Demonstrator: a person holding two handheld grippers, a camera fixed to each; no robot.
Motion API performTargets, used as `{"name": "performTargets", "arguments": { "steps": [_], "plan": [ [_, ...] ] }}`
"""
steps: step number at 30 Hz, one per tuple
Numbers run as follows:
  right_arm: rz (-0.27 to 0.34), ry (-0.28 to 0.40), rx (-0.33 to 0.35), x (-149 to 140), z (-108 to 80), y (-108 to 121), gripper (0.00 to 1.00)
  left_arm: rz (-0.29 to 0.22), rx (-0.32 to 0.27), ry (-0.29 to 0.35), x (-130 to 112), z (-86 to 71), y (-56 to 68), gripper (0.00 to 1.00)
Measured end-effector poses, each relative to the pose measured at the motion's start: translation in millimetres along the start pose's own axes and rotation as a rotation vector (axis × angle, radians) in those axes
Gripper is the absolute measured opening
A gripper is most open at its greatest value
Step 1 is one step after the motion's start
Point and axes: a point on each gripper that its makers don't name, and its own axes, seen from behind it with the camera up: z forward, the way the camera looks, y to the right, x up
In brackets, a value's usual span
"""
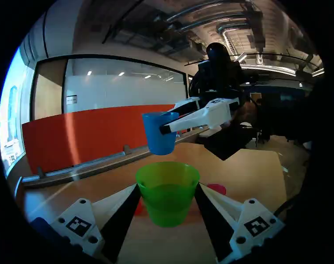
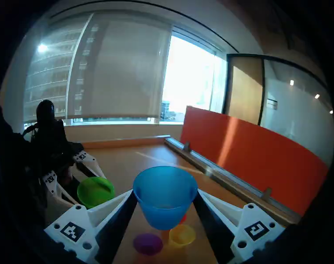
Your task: Pour water
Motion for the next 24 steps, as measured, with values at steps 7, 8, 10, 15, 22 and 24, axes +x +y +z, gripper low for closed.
{"name": "performTargets", "arguments": {
  "steps": [7,8,10,15,22,24],
  "plan": [
    [0.001,-0.037,-0.006,-12.8,-5.5,2.8,0.90,0.004,-0.004,-0.020,-4.5,-0.8,1.1,0.84],
    [-0.001,-0.042,-0.006,-14.9,-6.5,2.9,0.90,0.006,-0.005,-0.024,-5.2,-0.7,1.5,0.84],
    [-0.001,-0.050,-0.007,-19.1,-8.6,2.7,0.90,0.008,-0.009,-0.033,-7.6,-0.1,2.2,0.84],
    [0.003,-0.069,-0.009,-29.5,-14.9,3.5,0.90,0.014,-0.017,-0.059,-15.3,1.5,3.4,0.84],
    [0.010,-0.102,-0.011,-46.5,-25.0,5.5,0.90,0.022,-0.026,-0.102,-28.2,4.7,6.9,0.84],
    [0.011,-0.111,-0.011,-51.1,-28.0,5.5,0.90,0.022,-0.028,-0.114,-31.7,5.6,7.7,0.84]
  ]
}}
